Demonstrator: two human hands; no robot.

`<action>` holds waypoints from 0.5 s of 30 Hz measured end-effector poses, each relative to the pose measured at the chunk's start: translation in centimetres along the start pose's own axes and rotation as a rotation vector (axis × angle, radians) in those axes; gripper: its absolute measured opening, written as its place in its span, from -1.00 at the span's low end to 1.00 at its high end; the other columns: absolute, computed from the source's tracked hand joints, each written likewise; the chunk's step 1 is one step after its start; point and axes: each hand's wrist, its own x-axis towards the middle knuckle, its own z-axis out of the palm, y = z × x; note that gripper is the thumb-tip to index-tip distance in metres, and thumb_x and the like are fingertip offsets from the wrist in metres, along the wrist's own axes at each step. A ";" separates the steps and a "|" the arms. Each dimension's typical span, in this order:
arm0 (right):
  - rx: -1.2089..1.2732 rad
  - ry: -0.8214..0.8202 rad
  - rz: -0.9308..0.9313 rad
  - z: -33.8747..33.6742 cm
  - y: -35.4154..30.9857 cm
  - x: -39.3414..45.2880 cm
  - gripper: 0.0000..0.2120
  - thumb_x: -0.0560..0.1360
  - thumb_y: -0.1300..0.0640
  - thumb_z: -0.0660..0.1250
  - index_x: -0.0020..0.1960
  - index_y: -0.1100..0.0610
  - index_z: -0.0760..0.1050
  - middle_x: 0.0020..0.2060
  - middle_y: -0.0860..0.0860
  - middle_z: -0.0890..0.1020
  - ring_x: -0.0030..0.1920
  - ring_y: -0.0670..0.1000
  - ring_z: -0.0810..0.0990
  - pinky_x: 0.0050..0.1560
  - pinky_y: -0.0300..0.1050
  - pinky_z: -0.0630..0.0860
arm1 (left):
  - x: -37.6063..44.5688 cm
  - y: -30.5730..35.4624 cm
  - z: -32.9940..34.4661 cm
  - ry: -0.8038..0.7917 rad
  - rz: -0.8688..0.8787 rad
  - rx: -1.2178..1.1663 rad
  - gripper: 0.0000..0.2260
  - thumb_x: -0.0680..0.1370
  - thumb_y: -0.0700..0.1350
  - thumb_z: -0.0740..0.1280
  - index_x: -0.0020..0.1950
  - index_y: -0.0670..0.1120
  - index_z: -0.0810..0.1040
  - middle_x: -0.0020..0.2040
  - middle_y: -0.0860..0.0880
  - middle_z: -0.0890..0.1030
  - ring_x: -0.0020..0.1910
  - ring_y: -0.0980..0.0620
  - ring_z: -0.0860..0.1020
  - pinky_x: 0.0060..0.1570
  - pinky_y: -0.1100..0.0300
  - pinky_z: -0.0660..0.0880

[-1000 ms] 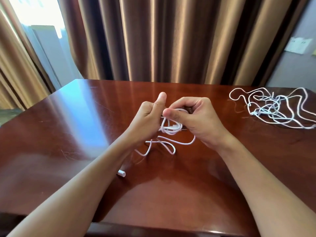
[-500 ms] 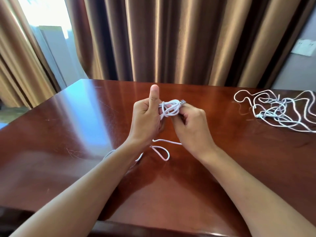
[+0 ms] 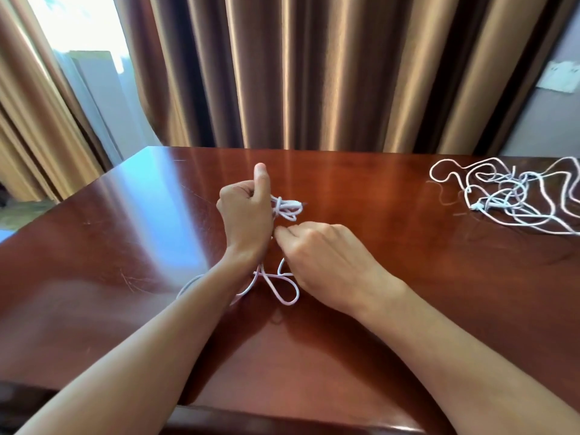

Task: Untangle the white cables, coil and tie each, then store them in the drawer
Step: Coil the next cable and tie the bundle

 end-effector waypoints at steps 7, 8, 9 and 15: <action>0.006 0.122 0.000 -1.2 3.1 0.3 -0.88 0.47 0.08 0.47 -0.19 0.11 0.61 -0.33 0.02 0.60 -0.29 0.06 0.61 -0.40 -0.08 0.47 | 0.1 -0.2 0.1 -0.198 0.229 0.187 -0.44 0.64 -0.17 0.28 -0.55 -0.12 0.19 -0.66 0.07 0.26 -0.62 0.20 0.27 -0.47 0.26 0.18; 0.083 0.130 0.039 -1.5 3.7 0.2 -0.86 0.49 0.05 0.44 -0.16 0.12 0.65 -0.30 0.02 0.61 -0.28 0.07 0.61 -0.36 -0.07 0.52 | 0.2 -0.2 0.0 -0.265 0.246 0.173 -0.43 0.65 -0.17 0.27 -0.57 -0.07 0.23 -0.67 0.10 0.31 -0.62 0.22 0.29 -0.48 0.32 0.18; 0.170 0.121 0.071 -1.9 4.2 0.1 -0.84 0.50 0.04 0.43 -0.10 0.13 0.69 -0.27 0.03 0.61 -0.26 0.06 0.60 -0.33 -0.06 0.55 | 0.3 -0.2 0.0 -0.335 0.259 0.155 -0.43 0.66 -0.15 0.26 -0.58 -0.04 0.28 -0.66 0.12 0.36 -0.61 0.22 0.31 -0.48 0.33 0.20; 0.351 0.106 0.140 -1.8 6.0 -0.7 -0.76 0.58 0.16 0.34 0.19 0.18 0.67 -0.07 0.08 0.61 -0.14 0.06 0.62 -0.15 -0.04 0.64 | 0.2 1.5 -0.6 -0.589 0.144 -0.101 -0.41 0.71 -0.10 0.17 -0.57 0.04 0.38 -0.61 0.16 0.38 -0.59 0.21 0.29 -0.51 0.37 0.22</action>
